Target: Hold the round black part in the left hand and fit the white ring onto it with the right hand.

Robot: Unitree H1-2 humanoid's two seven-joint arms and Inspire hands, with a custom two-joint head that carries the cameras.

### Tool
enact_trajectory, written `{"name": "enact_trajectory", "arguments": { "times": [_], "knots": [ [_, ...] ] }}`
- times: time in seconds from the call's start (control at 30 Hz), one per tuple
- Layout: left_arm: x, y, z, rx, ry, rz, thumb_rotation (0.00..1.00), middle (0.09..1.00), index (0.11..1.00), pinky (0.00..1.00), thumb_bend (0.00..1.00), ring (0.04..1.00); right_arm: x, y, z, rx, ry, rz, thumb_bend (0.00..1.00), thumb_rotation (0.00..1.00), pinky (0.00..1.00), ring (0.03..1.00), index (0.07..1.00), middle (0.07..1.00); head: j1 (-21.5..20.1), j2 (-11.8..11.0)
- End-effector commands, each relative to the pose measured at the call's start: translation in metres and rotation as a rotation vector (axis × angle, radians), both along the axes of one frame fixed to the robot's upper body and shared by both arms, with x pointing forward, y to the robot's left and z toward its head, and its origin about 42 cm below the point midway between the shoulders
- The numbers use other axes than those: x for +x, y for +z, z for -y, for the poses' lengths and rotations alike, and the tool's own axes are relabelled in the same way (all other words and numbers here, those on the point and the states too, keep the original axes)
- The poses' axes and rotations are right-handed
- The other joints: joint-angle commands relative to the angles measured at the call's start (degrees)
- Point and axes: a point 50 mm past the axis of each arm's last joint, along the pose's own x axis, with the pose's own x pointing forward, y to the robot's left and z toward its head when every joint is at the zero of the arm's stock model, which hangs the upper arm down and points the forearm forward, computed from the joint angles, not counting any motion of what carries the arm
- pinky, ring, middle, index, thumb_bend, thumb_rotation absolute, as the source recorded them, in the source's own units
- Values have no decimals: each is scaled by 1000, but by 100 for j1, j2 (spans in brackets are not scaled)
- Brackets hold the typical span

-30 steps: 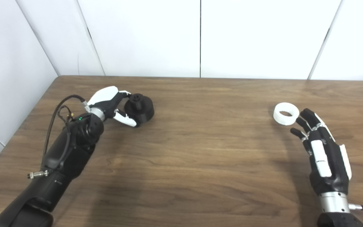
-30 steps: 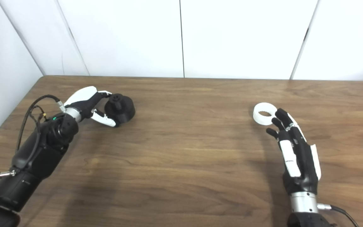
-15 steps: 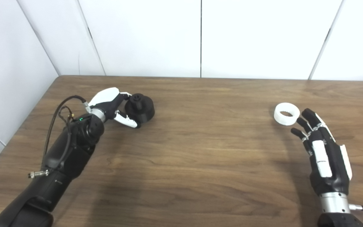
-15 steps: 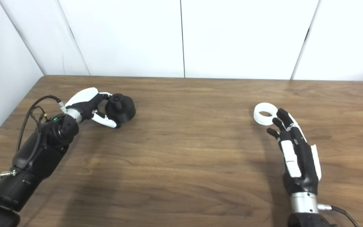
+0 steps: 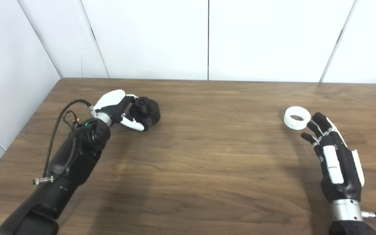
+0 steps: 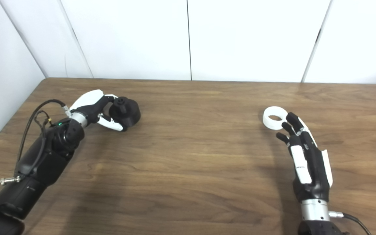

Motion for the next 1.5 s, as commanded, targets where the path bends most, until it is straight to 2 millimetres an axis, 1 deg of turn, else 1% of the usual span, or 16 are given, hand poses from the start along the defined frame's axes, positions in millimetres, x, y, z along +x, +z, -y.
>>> {"name": "enact_trajectory", "arguments": {
  "times": [0.0,0.1,0.2,0.33,0.5,0.67,1.03,1.47],
  "knots": [
    [13,29,-2,6,-7,101,267,878,782,787,837,923,-19,-28,-2,25,-8,-92,601,754,805,890,866,902,1,7],
    [14,29,-2,8,-10,99,260,879,773,786,828,922,-19,-27,-2,18,-9,-92,603,760,800,886,863,901,-1,17],
    [14,30,-1,8,-11,98,259,878,771,782,824,921,-19,-27,-2,20,-11,-92,583,752,800,889,860,902,-5,32],
    [13,29,-2,7,-9,99,258,863,760,772,822,917,-18,-26,-2,21,-10,-94,602,748,793,882,859,897,-5,35],
    [11,28,-3,-9,-7,101,242,866,739,775,819,923,-17,-26,-2,24,-6,-100,587,744,803,891,866,905,-5,35],
    [11,28,-4,-10,-5,98,233,869,717,770,809,927,-17,-26,-2,22,-6,-100,598,745,800,890,864,901,-5,35],
    [9,26,-3,-10,2,88,230,885,723,770,801,926,-18,-26,-1,7,-4,-101,596,753,795,892,871,905,-13,60],
    [-1,24,-3,-10,-27,78,242,878,726,782,815,920,-18,-25,0,12,6,-109,607,738,798,891,865,897,12,85]
  ]
}}
